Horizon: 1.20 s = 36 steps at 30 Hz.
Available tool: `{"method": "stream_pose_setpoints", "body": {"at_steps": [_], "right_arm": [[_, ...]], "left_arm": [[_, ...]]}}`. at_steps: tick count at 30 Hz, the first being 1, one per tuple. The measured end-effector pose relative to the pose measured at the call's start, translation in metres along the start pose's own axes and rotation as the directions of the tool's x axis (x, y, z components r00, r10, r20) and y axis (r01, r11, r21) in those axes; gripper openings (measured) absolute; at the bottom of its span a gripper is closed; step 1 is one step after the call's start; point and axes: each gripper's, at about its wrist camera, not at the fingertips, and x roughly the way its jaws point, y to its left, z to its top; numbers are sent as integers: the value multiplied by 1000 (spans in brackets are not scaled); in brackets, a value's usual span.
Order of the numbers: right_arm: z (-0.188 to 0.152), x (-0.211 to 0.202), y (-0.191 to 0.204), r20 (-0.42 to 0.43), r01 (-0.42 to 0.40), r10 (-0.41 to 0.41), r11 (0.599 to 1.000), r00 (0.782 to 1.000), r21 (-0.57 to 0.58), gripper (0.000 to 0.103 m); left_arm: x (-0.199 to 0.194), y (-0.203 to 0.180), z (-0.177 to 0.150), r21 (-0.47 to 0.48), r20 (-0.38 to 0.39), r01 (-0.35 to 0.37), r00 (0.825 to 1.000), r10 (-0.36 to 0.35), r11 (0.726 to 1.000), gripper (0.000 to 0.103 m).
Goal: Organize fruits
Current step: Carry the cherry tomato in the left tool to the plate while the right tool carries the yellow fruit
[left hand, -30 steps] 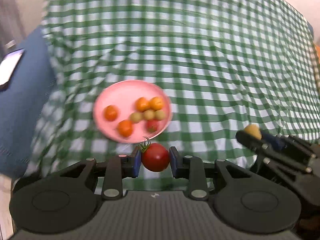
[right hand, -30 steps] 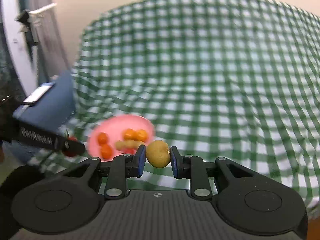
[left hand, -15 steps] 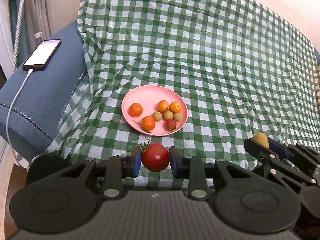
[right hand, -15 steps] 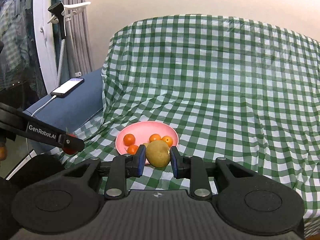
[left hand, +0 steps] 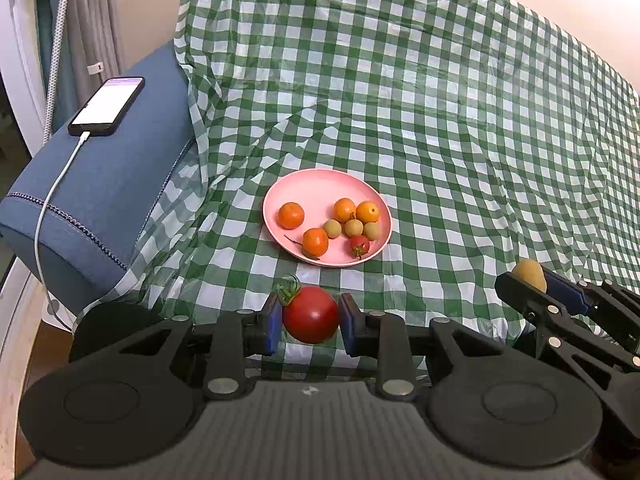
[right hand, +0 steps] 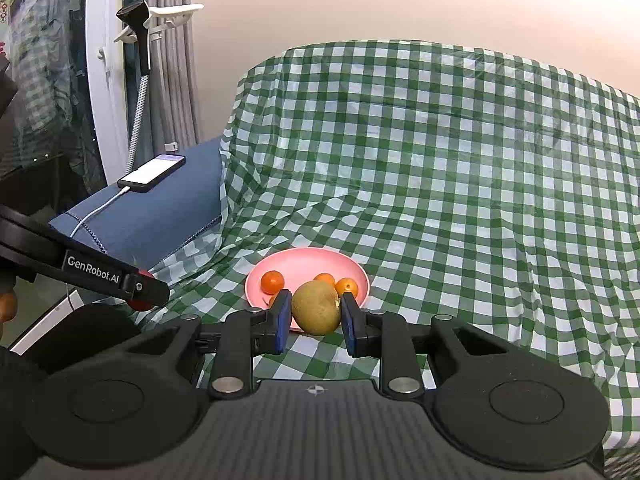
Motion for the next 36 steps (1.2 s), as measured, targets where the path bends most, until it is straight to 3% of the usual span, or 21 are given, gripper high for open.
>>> {"method": "stream_pose_setpoints", "body": {"at_steps": [21, 36], "right_arm": [[0, 37, -18, -88, 6, -1, 998, 996, 60, 27], [28, 129, -17, -120, -19, 29, 996, 992, 84, 27]], "left_arm": [[41, 13, 15, -51, -98, -2, 995, -3, 999, 33], [112, 24, 80, -57, -120, -35, 992, 28, 998, 33]]}}
